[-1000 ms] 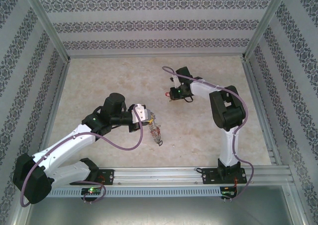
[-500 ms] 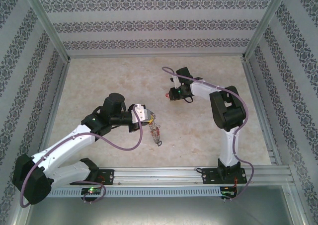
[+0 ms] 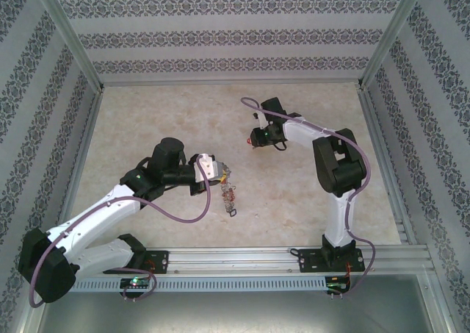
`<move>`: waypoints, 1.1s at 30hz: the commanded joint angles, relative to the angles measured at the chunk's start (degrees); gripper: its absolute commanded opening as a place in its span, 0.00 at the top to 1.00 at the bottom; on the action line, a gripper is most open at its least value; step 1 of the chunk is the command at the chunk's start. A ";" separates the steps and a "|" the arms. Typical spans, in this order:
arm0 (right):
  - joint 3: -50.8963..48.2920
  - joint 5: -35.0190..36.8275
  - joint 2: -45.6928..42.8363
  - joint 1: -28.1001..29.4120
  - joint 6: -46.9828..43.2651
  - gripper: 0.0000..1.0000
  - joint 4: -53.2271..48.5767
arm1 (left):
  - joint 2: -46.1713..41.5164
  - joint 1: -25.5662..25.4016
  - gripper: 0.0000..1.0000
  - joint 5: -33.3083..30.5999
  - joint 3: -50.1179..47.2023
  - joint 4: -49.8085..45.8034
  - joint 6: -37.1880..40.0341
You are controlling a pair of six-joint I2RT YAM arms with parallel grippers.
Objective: Put the keys on the keyring
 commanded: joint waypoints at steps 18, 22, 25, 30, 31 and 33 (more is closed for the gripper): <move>8.36 12.61 3.66 3.63 -5.54 0.72 -12.21 | -0.71 0.09 1.00 0.67 1.96 0.93 0.76; 9.58 12.26 4.82 3.72 -5.27 0.70 -13.83 | -0.83 0.09 1.00 0.67 1.96 0.81 0.74; 9.36 11.42 5.36 3.73 -4.89 0.69 -13.77 | -0.87 0.09 1.00 0.51 2.14 0.39 1.20; 10.01 12.86 6.25 3.90 -4.48 0.69 -14.43 | -0.78 0.09 1.00 0.75 2.07 0.53 1.11; 9.92 12.96 6.18 3.91 -4.38 0.70 -14.17 | -0.77 0.09 1.00 0.75 2.11 0.43 1.20; 9.99 13.74 6.03 3.86 -3.57 0.78 -14.05 | -0.79 0.09 1.00 0.58 2.15 0.27 1.05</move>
